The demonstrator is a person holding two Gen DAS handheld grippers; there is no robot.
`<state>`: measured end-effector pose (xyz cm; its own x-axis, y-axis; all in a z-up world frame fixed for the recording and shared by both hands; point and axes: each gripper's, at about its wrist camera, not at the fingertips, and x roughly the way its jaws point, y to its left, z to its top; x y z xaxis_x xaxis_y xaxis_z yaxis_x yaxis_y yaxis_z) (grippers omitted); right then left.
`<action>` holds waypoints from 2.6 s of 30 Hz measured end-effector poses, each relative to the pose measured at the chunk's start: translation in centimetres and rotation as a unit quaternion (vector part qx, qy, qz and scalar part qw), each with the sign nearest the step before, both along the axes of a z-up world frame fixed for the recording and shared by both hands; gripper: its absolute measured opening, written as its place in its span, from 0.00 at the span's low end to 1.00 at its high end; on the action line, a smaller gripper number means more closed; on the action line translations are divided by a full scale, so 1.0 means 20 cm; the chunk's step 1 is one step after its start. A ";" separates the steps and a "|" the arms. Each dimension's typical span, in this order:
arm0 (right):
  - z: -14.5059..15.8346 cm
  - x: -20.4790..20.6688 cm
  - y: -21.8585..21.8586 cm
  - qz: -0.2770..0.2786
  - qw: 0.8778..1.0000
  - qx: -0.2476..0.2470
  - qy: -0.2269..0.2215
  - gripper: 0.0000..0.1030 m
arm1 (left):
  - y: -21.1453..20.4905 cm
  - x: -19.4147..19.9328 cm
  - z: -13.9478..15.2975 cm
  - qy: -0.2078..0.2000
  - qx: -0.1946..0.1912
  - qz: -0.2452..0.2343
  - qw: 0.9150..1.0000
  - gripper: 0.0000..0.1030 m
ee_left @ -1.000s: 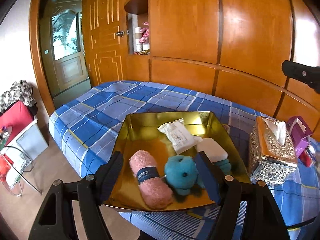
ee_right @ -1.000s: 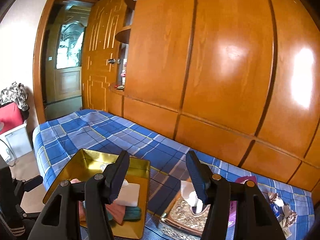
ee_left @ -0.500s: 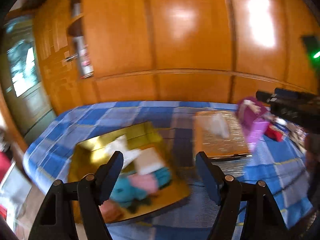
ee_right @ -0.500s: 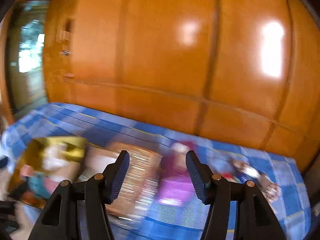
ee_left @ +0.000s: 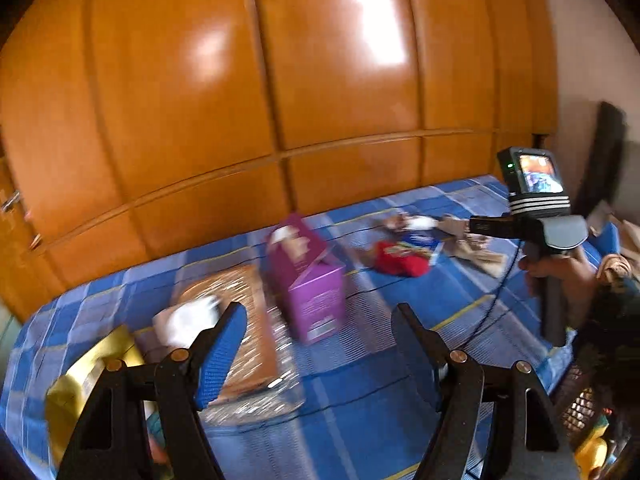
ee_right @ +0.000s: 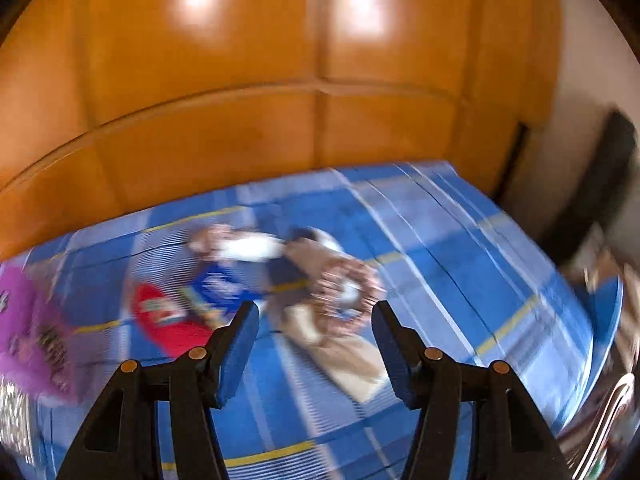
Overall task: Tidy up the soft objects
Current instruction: 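Move both open tools from the tray back over the remaining bed items, then grasp the red sock with left tool while right tool grasps the blue Tempo tissue pack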
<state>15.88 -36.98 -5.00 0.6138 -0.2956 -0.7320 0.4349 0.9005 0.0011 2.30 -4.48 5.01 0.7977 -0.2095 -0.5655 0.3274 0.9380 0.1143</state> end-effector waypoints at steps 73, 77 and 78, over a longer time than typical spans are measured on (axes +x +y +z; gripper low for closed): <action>-0.12 -0.07 -0.28 -0.049 0.967 0.250 -0.019 0.57 | -0.60 0.69 -0.80 0.211 0.039 -0.038 0.976 0.24; -0.09 0.02 -0.13 0.040 0.974 0.223 0.002 0.57 | -0.53 0.58 -0.81 0.194 0.043 -0.055 0.979 0.23; -0.09 0.05 -0.08 0.063 0.975 0.213 0.012 0.57 | -0.52 0.57 -0.82 0.191 0.041 -0.056 0.979 0.24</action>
